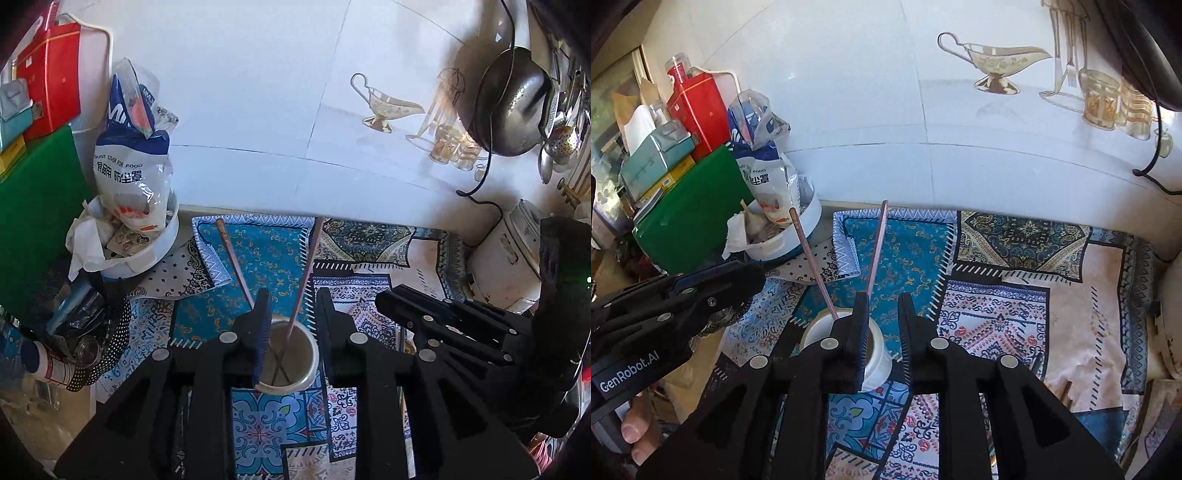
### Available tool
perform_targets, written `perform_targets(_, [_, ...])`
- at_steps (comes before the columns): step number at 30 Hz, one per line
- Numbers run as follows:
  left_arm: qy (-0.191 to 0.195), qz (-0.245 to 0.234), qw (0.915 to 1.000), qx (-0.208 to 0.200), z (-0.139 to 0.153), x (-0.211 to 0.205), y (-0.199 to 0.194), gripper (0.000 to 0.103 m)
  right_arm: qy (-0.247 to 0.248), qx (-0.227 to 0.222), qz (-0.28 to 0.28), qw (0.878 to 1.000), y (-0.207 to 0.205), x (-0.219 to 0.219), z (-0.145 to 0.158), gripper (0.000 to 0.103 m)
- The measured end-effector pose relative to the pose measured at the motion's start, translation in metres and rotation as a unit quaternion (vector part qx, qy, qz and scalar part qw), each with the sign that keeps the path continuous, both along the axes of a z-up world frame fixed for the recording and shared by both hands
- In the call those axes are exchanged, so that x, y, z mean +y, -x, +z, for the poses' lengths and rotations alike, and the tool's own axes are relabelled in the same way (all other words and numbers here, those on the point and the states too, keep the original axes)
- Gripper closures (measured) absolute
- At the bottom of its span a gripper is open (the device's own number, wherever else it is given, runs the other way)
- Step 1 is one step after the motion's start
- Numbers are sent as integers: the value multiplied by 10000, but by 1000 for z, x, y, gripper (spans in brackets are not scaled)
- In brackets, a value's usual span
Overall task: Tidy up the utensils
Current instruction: 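Lower the pink chopsticks into the white cup and open both tools, then move both tools back over the remaining utensil pile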
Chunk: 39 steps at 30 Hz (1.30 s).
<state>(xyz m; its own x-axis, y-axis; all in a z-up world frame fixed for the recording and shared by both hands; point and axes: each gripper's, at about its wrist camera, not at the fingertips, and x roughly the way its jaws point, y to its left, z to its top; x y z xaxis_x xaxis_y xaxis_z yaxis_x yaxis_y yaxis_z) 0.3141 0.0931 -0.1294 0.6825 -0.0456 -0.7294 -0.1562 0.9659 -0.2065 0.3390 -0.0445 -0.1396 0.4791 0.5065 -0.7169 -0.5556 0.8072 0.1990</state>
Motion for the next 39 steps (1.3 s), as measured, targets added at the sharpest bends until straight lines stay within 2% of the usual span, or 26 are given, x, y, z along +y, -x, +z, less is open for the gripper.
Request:
perform_targets(2, [-14, -26, 10000, -80, 4, -11, 1, 72, -4, -91, -47, 9999, 3, -13, 6, 83])
perform_targets(6, [-13, -129, 9998, -136, 7, -35, 0, 69, -14, -239, -211, 9995, 9, -45, 13, 75])
perform_targets(15, [61, -426, 9990, 102, -10, -95, -12, 67, 53, -144, -681, 9976, 5, -119, 3, 73])
perform_targets(19, [73, -521, 9981, 327, -29, -116, -16, 67, 143, 76, -831, 9964, -2, -143, -16, 73])
perform_targets(27, [157, -502, 9944, 918, -79, -134, -20, 67, 342, 892, -807, 9922, -11, -162, -77, 73])
perform_targets(39, [283, -268, 9861, 1612, -138, -128, -6, 67, 501, 1914, -430, 9793, -18, -138, -149, 73])
